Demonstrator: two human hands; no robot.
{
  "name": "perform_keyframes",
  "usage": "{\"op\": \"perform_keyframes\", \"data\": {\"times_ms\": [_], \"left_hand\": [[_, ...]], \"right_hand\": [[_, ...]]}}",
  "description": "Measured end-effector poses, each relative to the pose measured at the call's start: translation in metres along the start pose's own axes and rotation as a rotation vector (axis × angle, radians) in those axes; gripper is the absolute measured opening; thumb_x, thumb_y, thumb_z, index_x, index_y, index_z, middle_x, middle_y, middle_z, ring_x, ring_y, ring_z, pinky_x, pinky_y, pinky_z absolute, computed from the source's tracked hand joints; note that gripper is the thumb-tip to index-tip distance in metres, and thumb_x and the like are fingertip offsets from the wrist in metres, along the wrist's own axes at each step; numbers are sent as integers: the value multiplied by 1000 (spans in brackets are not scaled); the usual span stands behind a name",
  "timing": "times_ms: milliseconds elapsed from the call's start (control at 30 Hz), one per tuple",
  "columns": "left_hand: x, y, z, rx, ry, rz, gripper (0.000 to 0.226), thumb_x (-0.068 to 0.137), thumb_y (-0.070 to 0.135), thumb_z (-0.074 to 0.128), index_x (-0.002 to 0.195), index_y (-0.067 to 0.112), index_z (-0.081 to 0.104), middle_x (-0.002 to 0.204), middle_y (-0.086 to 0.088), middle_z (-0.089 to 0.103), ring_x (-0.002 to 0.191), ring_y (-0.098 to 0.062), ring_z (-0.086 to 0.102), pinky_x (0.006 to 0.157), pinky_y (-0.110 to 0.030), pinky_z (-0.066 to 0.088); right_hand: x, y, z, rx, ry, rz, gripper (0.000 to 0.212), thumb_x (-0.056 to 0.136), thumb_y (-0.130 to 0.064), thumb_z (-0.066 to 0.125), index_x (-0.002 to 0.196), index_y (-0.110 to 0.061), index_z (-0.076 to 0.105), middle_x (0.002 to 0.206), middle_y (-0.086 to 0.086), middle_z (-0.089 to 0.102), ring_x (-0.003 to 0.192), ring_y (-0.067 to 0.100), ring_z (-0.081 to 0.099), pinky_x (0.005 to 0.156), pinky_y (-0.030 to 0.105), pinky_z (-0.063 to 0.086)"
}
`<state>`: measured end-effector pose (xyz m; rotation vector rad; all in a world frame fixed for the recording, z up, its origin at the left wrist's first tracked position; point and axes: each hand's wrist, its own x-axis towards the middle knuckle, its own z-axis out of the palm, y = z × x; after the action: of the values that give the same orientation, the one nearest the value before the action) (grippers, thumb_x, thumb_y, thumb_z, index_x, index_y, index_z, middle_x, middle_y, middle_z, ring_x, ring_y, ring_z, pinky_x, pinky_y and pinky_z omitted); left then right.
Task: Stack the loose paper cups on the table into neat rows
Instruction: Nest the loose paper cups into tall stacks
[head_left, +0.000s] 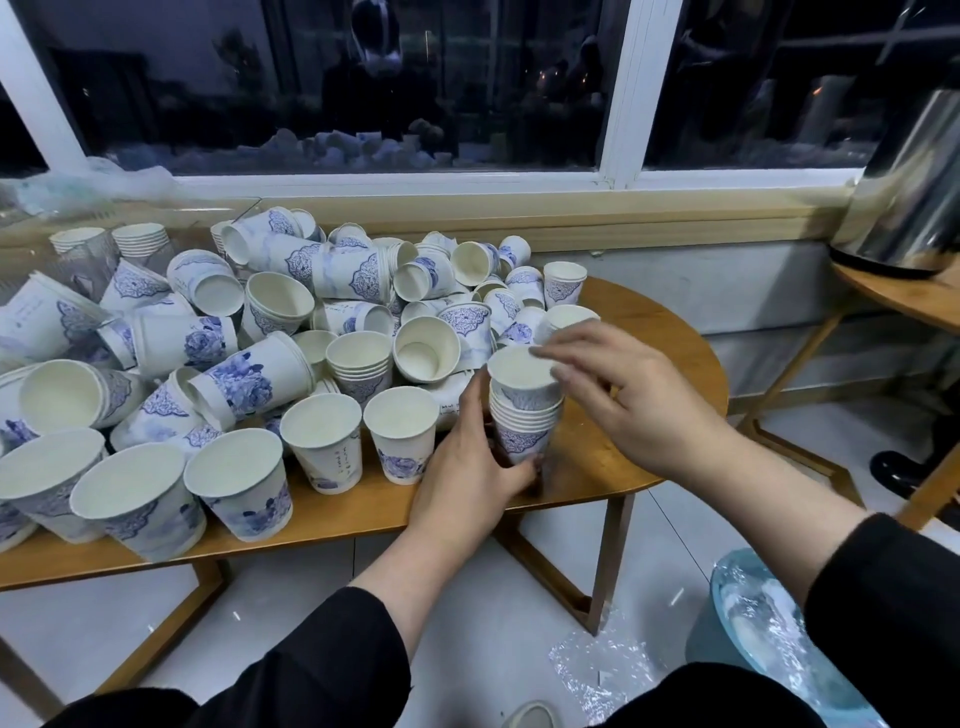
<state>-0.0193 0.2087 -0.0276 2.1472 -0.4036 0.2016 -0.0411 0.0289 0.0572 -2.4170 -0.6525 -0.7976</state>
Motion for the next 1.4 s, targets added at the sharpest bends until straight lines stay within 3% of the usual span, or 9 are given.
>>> {"op": "perform_keyframes", "data": {"times_ms": [133,300,433,533,767,1100,1167,1267,1400], "left_hand": [[1,1,-2,19,-15,16,107,78,39,83,156,35,11,154,8,47,137,-13,46,105,-24,37],[1,1,-2,33,-17,9,104,80,41,82,157,36,12,151,6,51,133,-12,49,102,-21,36],[2,-1,-1,40,-16,12,104,80,42,82,157,37,12,151,8,50,133,-10,48,102,-19,35],[3,-1,1,49,-16,20,103,80,42,81,157,34,13,153,8,48,135,-12,47,104,-20,35],[22,17,26,-17,-15,1,98,78,34,83,154,34,21,147,8,54,131,-16,53,102,-25,42],[41,25,48,-32,-2,-7,97,80,36,82,154,27,21,134,-1,64,119,-22,61,83,-20,40],[39,22,44,-29,-2,8,99,80,35,82,156,26,19,139,1,61,123,-20,58,87,-20,40],[40,16,40,-37,5,8,100,79,33,83,156,29,19,147,6,54,131,-16,53,100,-22,40],[40,12,39,-50,57,-13,99,80,28,82,157,30,19,150,7,52,132,-16,51,105,-23,40]], "right_hand": [[6,31,6,-78,196,282,24,99,-12,52,118,-12,66,119,3,62,111,17,57,93,23,43],[22,77,22,-238,-226,473,49,96,-7,49,145,-12,46,152,6,42,139,24,40,113,32,31],[35,91,29,-295,-272,508,33,95,-13,54,127,-14,60,131,11,58,121,31,53,98,38,43],[36,93,29,-296,-162,497,19,96,-14,55,110,-9,66,111,13,63,107,34,57,85,35,41],[30,60,-25,-94,302,338,17,100,-20,53,113,-12,62,107,3,63,96,14,54,79,21,37],[10,48,-28,-163,-174,48,27,100,-24,51,119,-17,68,114,-2,62,108,9,53,93,24,40],[8,53,-22,-62,0,125,28,102,-25,47,120,-18,67,119,-6,58,112,2,51,97,13,36],[13,72,-8,58,255,397,19,102,-18,49,108,-20,67,108,-3,65,92,5,56,82,7,40],[13,103,26,170,-5,639,26,100,-18,52,124,-23,61,113,-3,66,82,10,61,74,25,49]]}}
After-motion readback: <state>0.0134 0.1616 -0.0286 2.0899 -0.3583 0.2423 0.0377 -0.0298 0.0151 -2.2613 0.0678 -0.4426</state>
